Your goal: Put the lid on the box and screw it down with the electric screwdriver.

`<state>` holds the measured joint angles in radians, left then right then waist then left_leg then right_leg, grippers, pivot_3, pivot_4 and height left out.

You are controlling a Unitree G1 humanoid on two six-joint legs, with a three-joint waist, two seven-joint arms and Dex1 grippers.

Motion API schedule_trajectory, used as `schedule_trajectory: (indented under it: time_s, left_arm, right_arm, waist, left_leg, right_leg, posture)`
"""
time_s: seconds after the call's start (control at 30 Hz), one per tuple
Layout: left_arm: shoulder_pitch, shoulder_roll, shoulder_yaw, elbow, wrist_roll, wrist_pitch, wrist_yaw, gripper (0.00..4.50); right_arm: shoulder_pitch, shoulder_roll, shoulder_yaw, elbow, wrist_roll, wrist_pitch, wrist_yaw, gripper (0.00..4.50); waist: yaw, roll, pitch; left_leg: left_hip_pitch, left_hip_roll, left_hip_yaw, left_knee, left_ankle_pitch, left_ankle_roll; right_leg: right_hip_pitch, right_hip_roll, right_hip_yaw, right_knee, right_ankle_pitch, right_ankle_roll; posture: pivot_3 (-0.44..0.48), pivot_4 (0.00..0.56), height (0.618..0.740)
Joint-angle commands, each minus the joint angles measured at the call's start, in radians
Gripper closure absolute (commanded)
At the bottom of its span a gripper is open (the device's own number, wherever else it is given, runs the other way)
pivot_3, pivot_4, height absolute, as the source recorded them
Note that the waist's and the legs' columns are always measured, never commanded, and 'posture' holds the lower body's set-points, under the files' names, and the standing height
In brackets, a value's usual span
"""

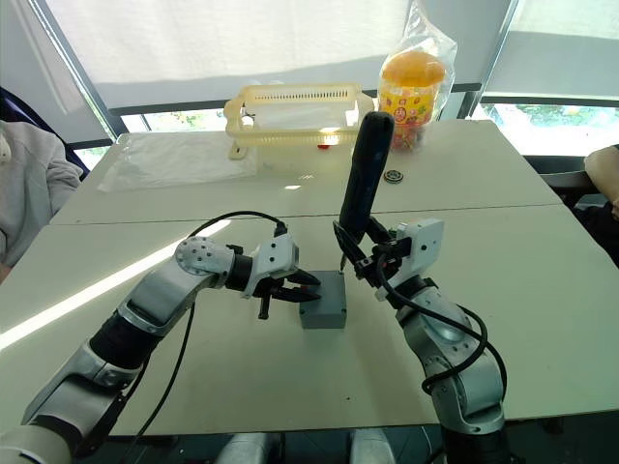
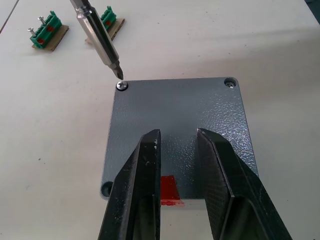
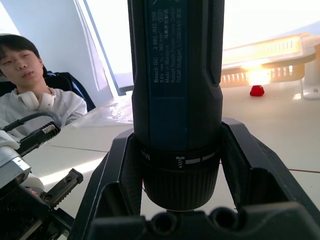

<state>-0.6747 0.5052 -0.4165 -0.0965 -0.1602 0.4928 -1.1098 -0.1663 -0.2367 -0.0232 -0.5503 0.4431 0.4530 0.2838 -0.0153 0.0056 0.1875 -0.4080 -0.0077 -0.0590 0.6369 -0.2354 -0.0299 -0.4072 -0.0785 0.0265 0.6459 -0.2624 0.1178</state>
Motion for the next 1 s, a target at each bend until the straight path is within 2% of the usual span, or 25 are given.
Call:
schedule_trajectory:
  time_s: [0.03,0.67,1.0]
  left_arm:
    - [0.015,0.011,-0.027,0.011,0.027,0.012,-0.004,3.37]
    - [0.015,0.011,-0.026,0.008,0.026,0.019,-0.001,3.37]
    - [0.013,0.005,-0.026,0.017,0.026,0.021,0.002,3.37]
  right_arm:
    - [-0.007,0.008,-0.004,-0.032,0.002,-0.047,0.012,2.72]
    - [0.011,0.02,0.014,0.037,-0.043,-0.095,0.032,2.72]
    - [0.026,0.021,0.066,0.135,-0.117,-0.185,0.072,2.72]
  waist:
    - [0.0,0.0,0.0]
    - [0.0,-0.001,0.0]
    - [-0.001,-0.006,-0.005]
  left_leg:
    - [0.0,0.0,0.0,0.0,0.0,0.0]
    - [0.0,0.0,0.0,0.0,0.0,0.0]
    - [0.002,0.0,0.0,0.0,0.0,0.0]
  right_leg:
    - [0.0,0.0,0.0,0.0,0.0,0.0]
    - [0.0,0.0,0.0,0.0,0.0,0.0]
    - [0.002,0.0,0.0,0.0,0.0,0.0]
  posture:
    - [0.0,0.15,0.74]
    - [0.0,0.15,0.74]
    - [0.0,0.15,0.74]
